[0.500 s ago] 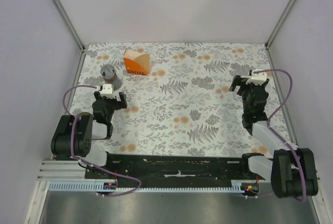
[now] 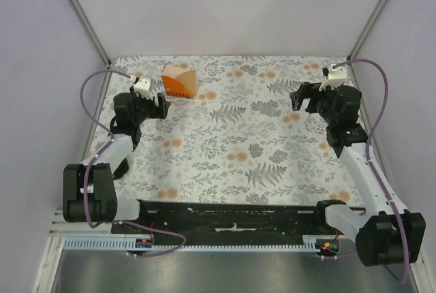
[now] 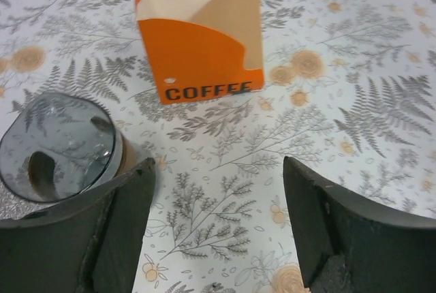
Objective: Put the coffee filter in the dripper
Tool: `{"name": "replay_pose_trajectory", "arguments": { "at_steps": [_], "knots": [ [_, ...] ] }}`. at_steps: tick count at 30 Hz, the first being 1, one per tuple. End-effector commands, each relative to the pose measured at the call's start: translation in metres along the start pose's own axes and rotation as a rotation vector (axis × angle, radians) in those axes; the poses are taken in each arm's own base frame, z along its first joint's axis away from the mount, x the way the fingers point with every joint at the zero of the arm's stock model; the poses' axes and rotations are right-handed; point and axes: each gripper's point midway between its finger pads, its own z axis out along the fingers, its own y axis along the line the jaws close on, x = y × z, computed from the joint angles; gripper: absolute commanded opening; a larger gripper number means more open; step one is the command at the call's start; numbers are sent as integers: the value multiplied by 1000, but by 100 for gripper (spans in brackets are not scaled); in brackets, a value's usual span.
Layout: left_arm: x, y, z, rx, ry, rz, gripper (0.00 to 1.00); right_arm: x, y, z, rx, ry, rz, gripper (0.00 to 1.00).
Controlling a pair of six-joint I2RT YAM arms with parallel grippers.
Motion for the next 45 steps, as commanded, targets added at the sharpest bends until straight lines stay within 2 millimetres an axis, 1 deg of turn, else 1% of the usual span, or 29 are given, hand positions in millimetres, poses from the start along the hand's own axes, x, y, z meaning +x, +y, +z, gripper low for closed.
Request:
{"name": "replay_pose_trajectory", "arguments": {
  "at_steps": [1, 2, 3, 4, 5, 6, 8, 9, 10, 11, 13, 14, 15, 18, 20, 24, 27, 29, 30, 32, 33, 34, 35, 36, 38, 39, 40, 42, 45],
  "knots": [
    [-10, -39, -26, 231, 186, 1, 80, -20, 23, -22, -93, -1, 9, 98],
    [-13, -39, -30, 231, 223, -9, 80, -21, 25, -27, -100, -3, 7, 98],
    [-25, -35, -32, 215, 245, -4, 80, -23, 26, -30, -102, -12, 3, 98],
    [-33, -29, -32, 191, 269, 2, 80, -23, 27, -33, -104, -15, -1, 98],
    [-33, -22, -32, 156, 312, 5, 80, -25, 28, -37, -105, -21, -5, 98],
    [-40, -15, -32, 125, 336, 13, 80, -25, 28, -39, -105, -24, -9, 98],
    [-44, 2, -26, 65, 394, 34, 80, -24, 28, -42, -105, -30, -15, 98],
    [-46, 10, -20, 36, 424, 32, 80, -26, 28, -43, -104, -36, -21, 98],
    [-47, 15, -15, 23, 447, 32, 79, -26, 28, -43, -104, -37, -21, 98],
    [-57, 19, -10, 16, 446, 36, 77, -25, 28, -43, -104, -35, -22, 98],
    [-60, 24, 1, 16, 464, 55, 77, -25, 28, -42, -104, -29, -22, 98],
    [-60, 29, 6, 1, 468, 70, 76, -25, 29, -42, -106, -23, -23, 98],
    [-61, 39, 11, -39, 478, 83, 75, -25, 29, -42, -106, -22, -24, 98],
    [-48, 60, 19, -120, 561, 114, 66, -25, 30, -41, -110, -12, -19, 98],
    [-39, 65, 19, -136, 598, 121, 63, -24, 30, -42, -109, -10, -18, 98],
    [-20, 65, 25, -122, 642, 128, 56, -25, 31, -42, -112, -16, -20, 98],
    [-6, 66, 32, -112, 666, 123, 54, -24, 31, -42, -111, -13, -18, 98],
    [2, 63, 35, -94, 677, 115, 52, -24, 30, -43, -108, -7, -15, 98],
    [6, 62, 35, -88, 679, 107, 48, -26, 30, -44, -105, -11, -17, 98],
    [9, 58, 35, -78, 675, 96, 34, -28, 30, -47, -99, -17, -18, 98],
    [10, 56, 34, -69, 673, 89, 22, -30, 29, -48, -95, -25, -21, 98],
    [6, 53, 33, -54, 662, 88, 13, -30, 29, -49, -91, -27, -23, 98],
    [4, 35, 34, -9, 652, 103, 6, -31, 29, -50, -90, -33, -24, 98],
    [0, 26, 30, 20, 643, 103, 2, -32, 28, -51, -86, -37, -25, 98],
    [-4, 5, 20, 97, 632, 113, 2, -34, 28, -53, -85, -43, -27, 98],
    [-5, -10, 14, 152, 631, 130, 2, -34, 29, -53, -86, -44, -27, 98],
    [-2, -28, 8, 212, 632, 146, 2, -36, 30, -55, -91, -48, -27, 98],
    [0, -72, -6, 339, 627, 230, 2, -39, 34, -56, -106, -54, -28, 98],
    [8, -138, -26, 534, 619, 349, 2, -43, 34, -58, -107, -66, -28, 98]
  ]
}}
